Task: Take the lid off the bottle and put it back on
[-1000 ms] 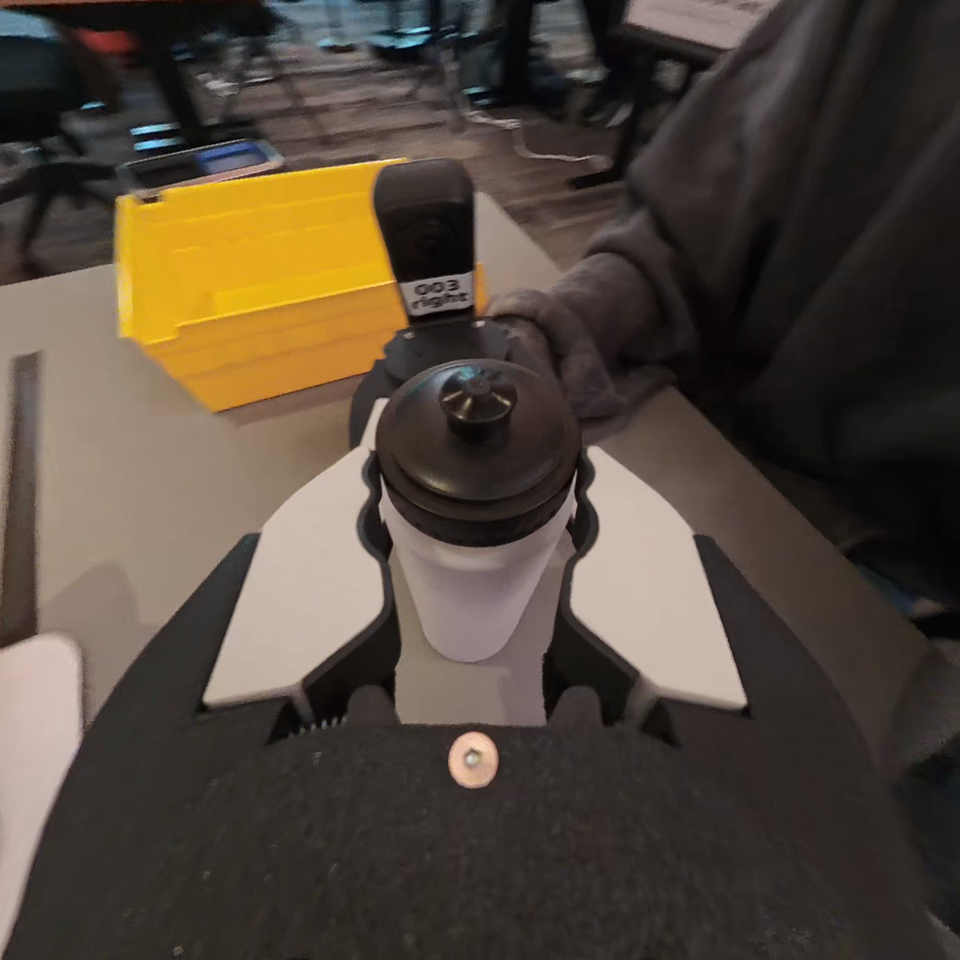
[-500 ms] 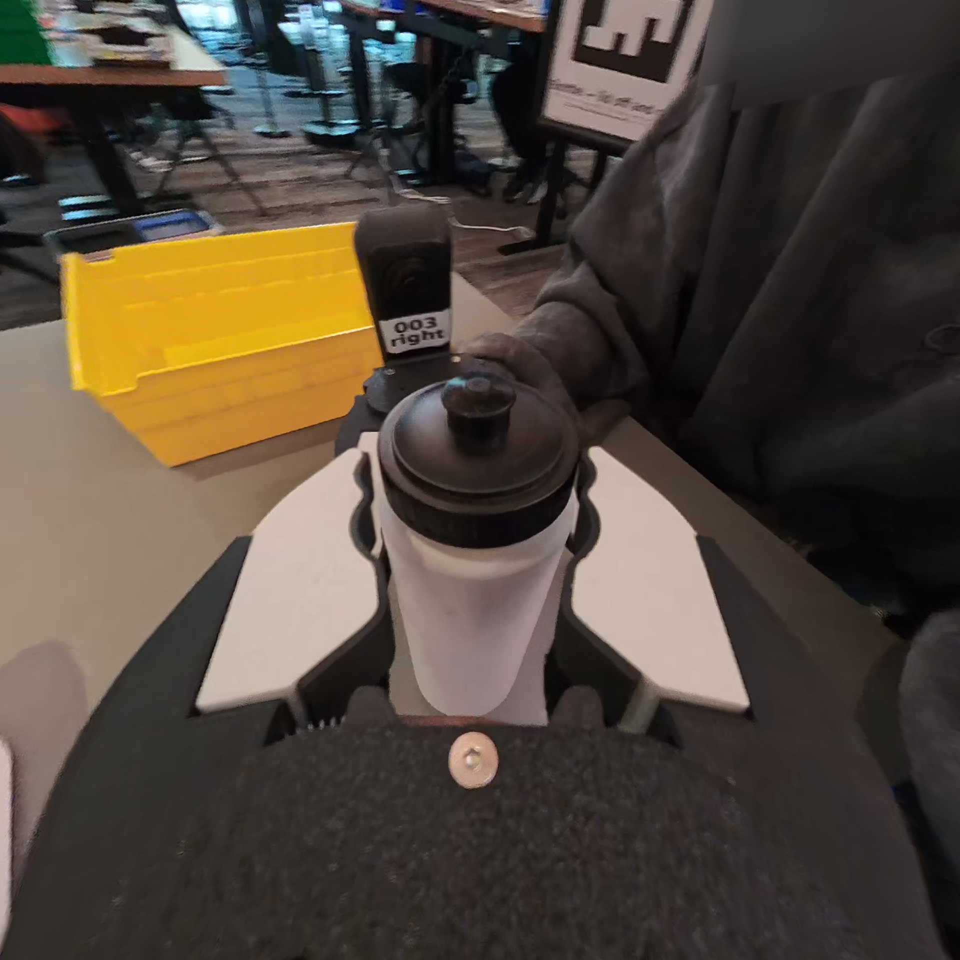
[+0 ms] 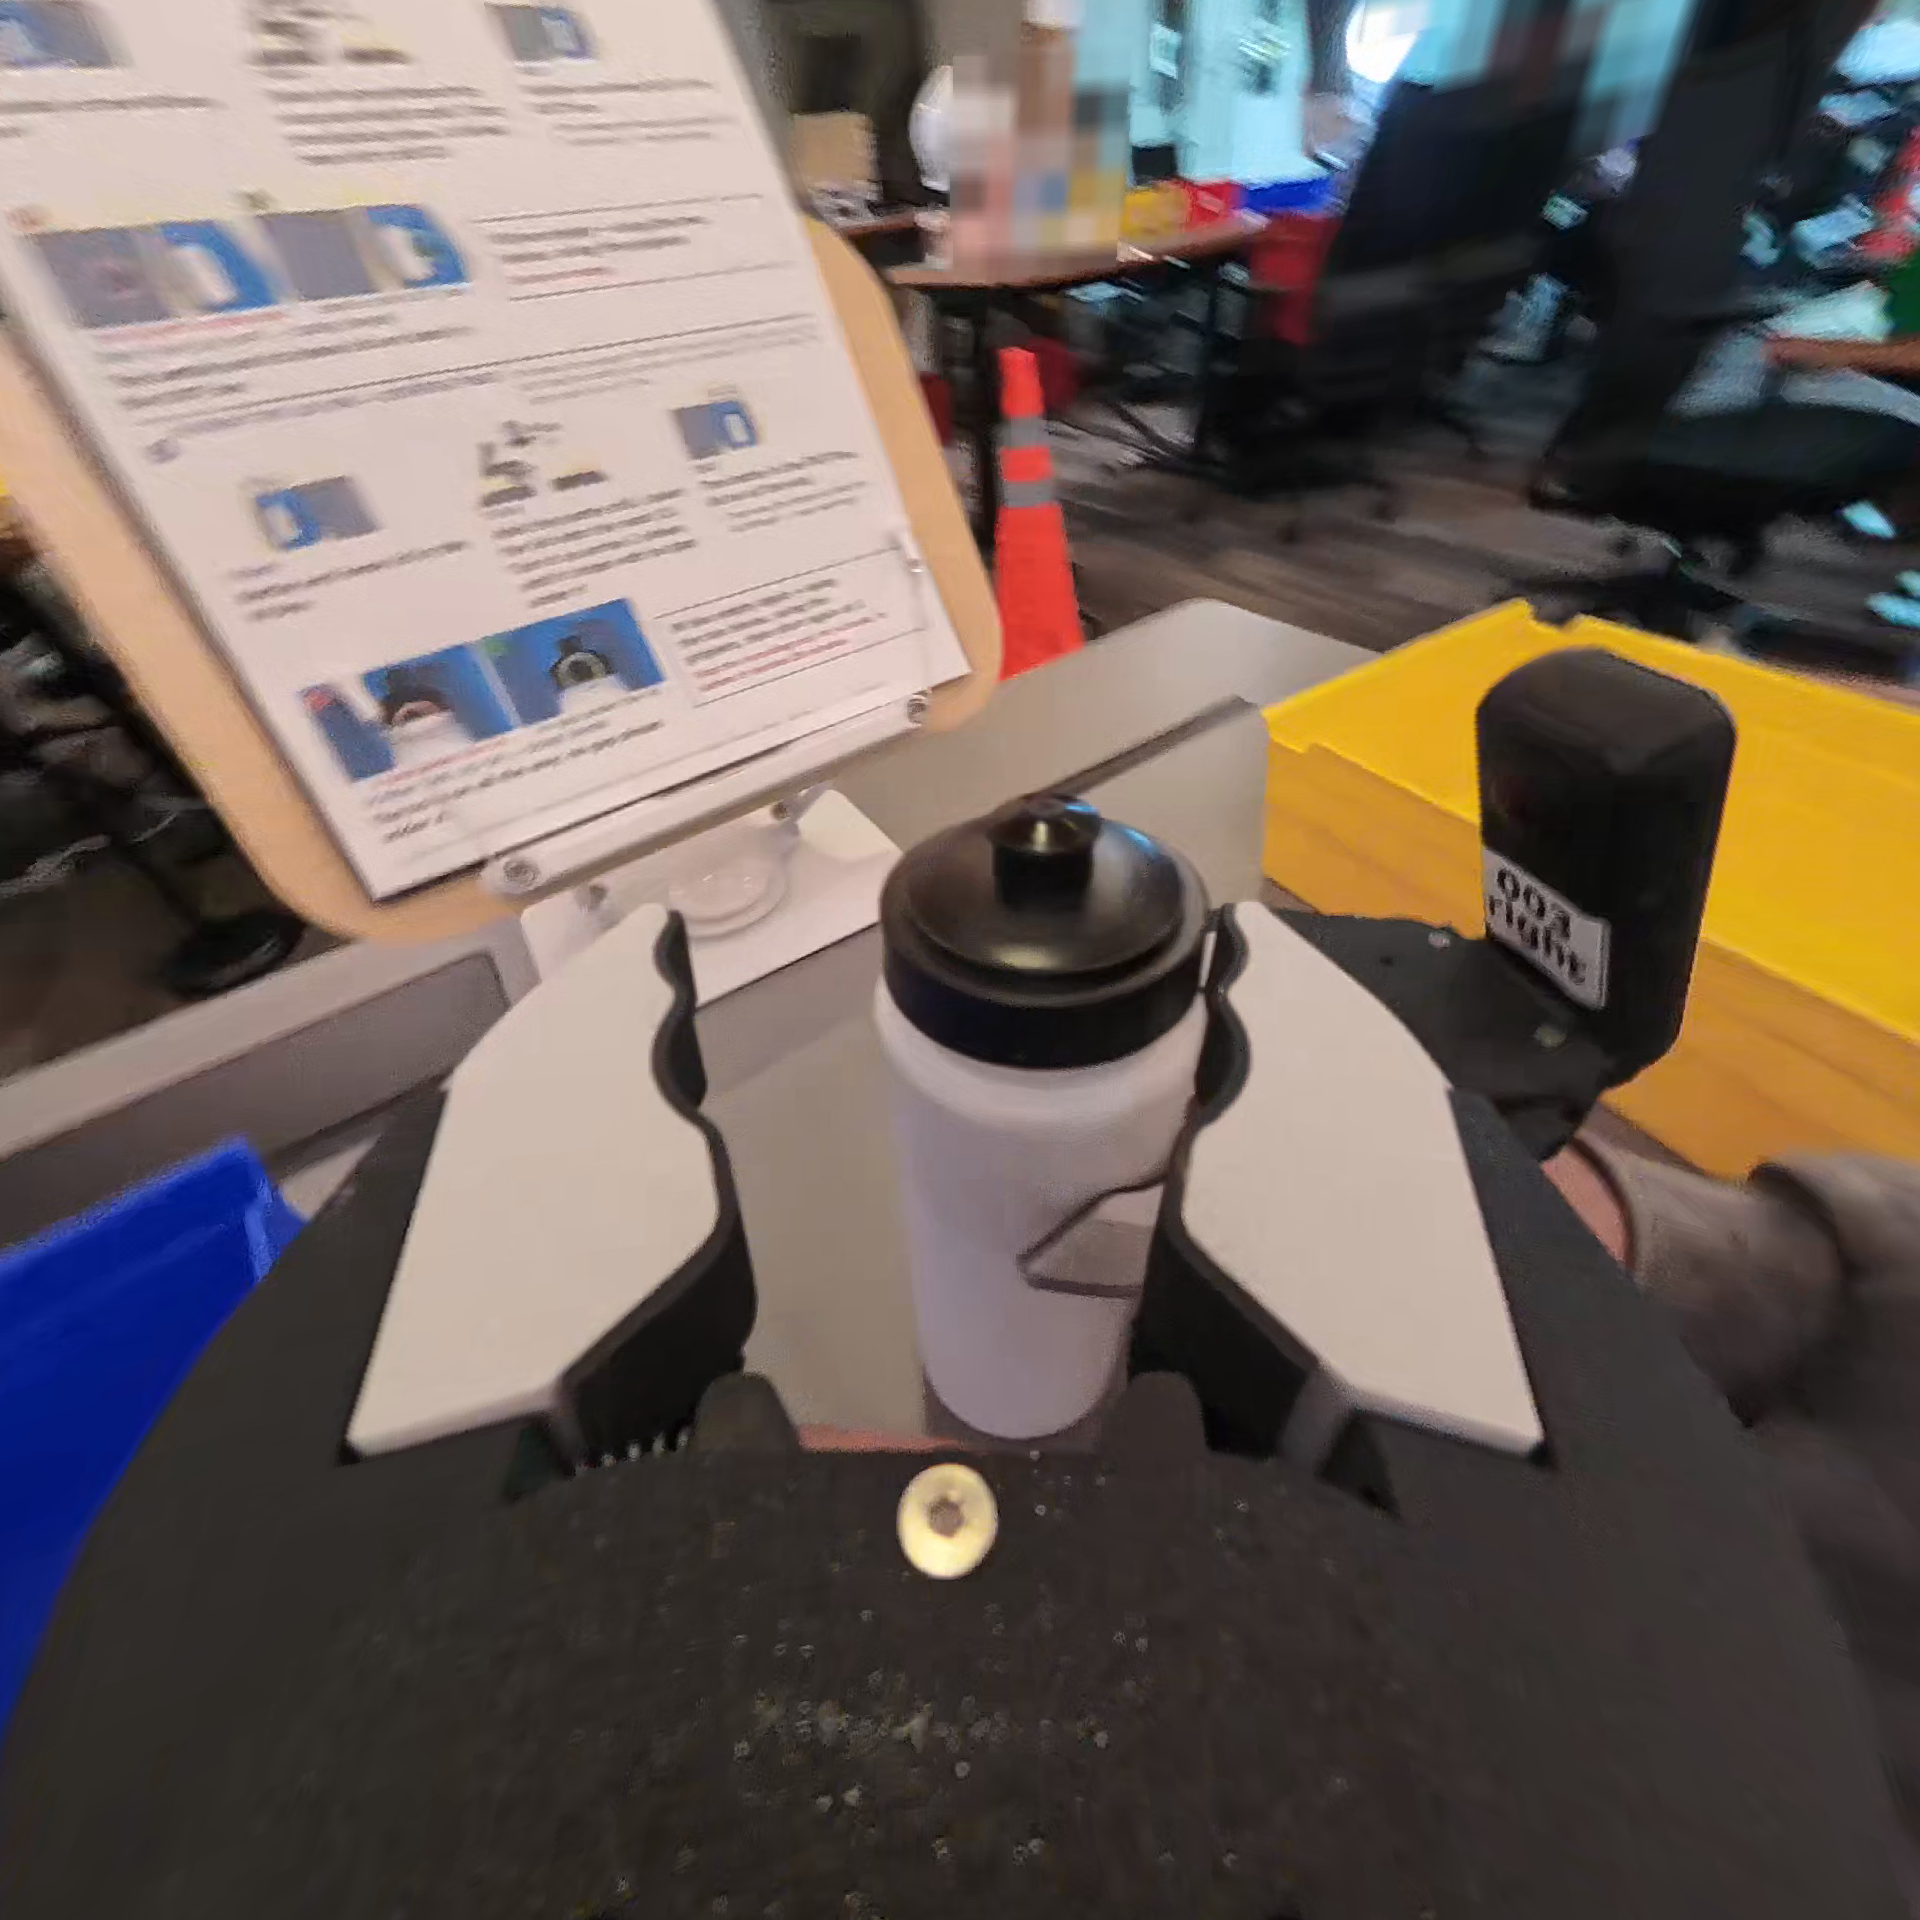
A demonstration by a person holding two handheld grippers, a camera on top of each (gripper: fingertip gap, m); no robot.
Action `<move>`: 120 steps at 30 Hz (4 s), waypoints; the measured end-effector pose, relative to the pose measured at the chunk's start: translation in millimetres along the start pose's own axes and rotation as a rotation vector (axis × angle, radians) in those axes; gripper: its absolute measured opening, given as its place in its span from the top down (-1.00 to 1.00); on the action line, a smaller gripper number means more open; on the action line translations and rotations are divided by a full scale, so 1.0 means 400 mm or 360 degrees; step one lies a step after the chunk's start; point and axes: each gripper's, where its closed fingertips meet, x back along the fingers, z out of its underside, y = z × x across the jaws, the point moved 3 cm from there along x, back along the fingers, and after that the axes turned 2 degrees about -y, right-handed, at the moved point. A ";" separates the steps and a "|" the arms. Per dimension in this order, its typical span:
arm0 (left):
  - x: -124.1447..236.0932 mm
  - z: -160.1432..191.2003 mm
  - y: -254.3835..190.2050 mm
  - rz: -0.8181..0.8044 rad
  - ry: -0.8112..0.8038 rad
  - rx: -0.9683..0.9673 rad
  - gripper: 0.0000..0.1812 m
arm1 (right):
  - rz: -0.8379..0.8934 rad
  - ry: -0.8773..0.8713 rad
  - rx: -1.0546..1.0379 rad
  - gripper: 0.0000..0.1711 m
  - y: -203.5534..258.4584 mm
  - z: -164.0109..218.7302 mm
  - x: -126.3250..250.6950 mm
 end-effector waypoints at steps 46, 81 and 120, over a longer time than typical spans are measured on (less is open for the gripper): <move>-0.070 0.045 0.006 0.2510 0.0453 -0.0517 0.18 | -0.0069 0.0051 0.0052 0.01 0.021 0.008 -0.006; -0.027 0.023 -0.027 -0.0628 -0.0002 0.0454 0.19 | 0.0158 0.0017 0.0121 0.01 0.022 0.012 -0.026; -0.081 0.022 0.039 0.2622 0.0464 -0.0390 0.28 | 0.0133 0.0130 0.0115 0.01 0.018 0.014 -0.031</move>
